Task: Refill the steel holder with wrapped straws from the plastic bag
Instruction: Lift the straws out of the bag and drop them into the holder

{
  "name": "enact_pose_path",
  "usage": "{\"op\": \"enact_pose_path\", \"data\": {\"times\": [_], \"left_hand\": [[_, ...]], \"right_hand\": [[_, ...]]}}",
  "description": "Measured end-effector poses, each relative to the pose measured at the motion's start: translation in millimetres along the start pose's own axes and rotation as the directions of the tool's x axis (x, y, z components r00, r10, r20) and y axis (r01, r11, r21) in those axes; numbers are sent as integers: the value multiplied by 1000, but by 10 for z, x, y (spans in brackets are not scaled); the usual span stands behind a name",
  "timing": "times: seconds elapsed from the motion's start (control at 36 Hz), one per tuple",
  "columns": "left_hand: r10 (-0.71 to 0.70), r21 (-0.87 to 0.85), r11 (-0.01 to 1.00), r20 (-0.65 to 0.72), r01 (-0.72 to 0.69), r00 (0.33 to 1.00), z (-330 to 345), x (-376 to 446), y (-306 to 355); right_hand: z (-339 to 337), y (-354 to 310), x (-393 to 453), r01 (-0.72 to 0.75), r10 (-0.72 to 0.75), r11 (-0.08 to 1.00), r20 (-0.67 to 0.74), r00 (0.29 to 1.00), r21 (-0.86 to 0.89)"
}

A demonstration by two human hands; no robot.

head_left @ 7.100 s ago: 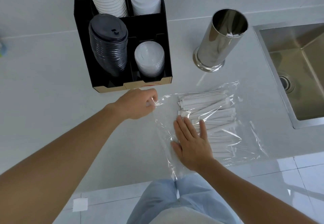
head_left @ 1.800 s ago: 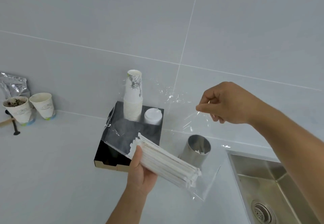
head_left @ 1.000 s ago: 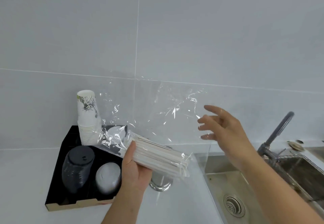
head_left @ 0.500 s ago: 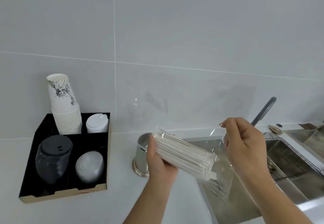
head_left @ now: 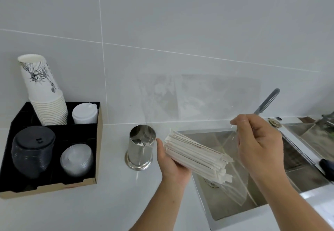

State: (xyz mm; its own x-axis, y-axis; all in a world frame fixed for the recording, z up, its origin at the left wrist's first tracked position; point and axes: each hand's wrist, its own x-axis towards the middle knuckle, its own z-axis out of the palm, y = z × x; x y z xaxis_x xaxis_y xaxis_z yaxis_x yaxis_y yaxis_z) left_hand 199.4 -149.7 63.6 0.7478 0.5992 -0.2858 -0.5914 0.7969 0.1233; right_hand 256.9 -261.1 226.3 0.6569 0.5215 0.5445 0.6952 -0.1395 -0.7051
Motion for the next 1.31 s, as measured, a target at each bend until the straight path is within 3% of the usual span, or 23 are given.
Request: {"op": "enact_pose_path", "data": {"times": [0.28,0.72,1.31], "left_hand": [[88,-69,994,26,-86,996,33,195,136],[82,-209,974,-55,-92,995,-15,339,246],[155,-337,927,-58,-166,986,42,337,201]], "right_hand": [[229,-101,249,9,-10,999,53,999,32],[438,-152,528,114,-104,992,177,979,-45],[529,-278,859,202,-161,973,297,941,-112]]}}
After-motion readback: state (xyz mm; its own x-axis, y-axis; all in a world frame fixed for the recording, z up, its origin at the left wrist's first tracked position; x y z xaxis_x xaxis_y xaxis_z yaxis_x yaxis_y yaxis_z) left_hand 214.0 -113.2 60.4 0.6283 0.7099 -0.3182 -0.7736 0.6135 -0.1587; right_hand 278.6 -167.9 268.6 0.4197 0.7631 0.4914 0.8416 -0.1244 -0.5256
